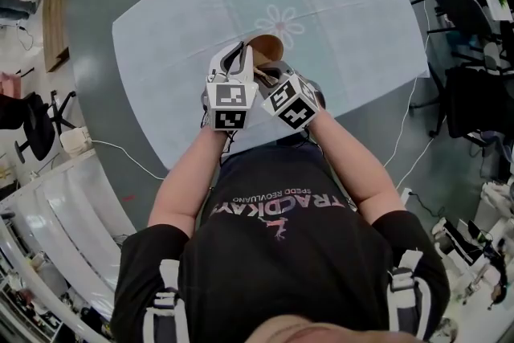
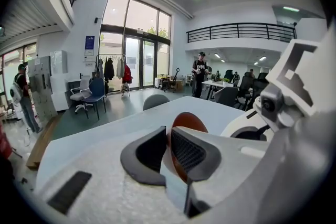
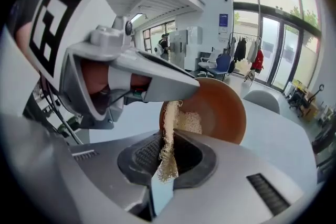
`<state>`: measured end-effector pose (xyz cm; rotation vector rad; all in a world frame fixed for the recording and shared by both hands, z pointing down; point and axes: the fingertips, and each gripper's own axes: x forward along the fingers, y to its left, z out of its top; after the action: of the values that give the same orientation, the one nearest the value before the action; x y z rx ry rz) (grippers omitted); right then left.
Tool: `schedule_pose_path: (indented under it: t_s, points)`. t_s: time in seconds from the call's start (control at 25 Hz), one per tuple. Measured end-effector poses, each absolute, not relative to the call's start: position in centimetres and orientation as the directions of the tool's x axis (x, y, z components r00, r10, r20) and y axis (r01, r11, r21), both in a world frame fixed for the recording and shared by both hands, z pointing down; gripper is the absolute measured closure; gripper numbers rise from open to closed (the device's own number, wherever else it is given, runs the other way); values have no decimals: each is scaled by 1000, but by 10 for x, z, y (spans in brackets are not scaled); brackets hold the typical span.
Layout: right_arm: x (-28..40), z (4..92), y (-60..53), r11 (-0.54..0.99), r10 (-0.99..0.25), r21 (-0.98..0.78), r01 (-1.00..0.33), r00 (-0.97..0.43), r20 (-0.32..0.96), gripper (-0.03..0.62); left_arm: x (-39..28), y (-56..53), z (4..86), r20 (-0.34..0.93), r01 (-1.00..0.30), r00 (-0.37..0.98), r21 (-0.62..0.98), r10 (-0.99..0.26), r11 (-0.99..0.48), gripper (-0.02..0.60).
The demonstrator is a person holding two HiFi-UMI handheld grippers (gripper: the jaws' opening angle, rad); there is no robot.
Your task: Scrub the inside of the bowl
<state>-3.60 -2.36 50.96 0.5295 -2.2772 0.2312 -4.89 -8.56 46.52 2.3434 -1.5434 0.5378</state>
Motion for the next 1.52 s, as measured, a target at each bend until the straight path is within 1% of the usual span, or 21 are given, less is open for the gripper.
schedule_pose_path:
  t_s: [0.12,0.36,0.52,0.68,0.8,0.88,1.08,1.2,1.28,1.52]
  points:
    - [-32,507,-22,886,-296,-43,-461,-636,713,562,-44,-83,463,453,-919,366,36,-813,-393,540]
    - [-18,521,-24,879,-282,-22,-475,-558,780,562,-43,-76,472,487,-908,374,17,-790,-419,541]
    - [0,528,-30,872,-300,21,-490,-499,813,562,-38,-73,481,510,-901,378,9,-773,-434,541]
    - [15,528,-40,866,-350,107,-488,-440,827,562,-36,-71,487,530,-894,382,4,-757,-448,541]
    - [19,526,-48,871,-411,224,-438,-399,820,562,-35,-70,495,544,-882,394,-3,-741,-471,541]
    - [21,523,-52,870,-459,321,-374,-379,803,562,-31,-71,496,551,-874,400,-13,-733,-487,541]
    - [16,512,-58,803,-587,584,-120,-333,738,562,-23,-74,496,570,-836,408,-81,-713,-543,548]
    - [15,507,-61,754,-626,656,-18,-320,711,562,-18,-74,497,581,-808,415,-118,-700,-577,548]
    - [16,509,-63,756,-625,655,-15,-316,714,562,-16,-75,497,578,-800,423,-123,-698,-587,548]
    - [27,521,-70,800,-593,593,-93,-275,757,562,-14,-81,493,553,-828,435,-64,-711,-557,548]
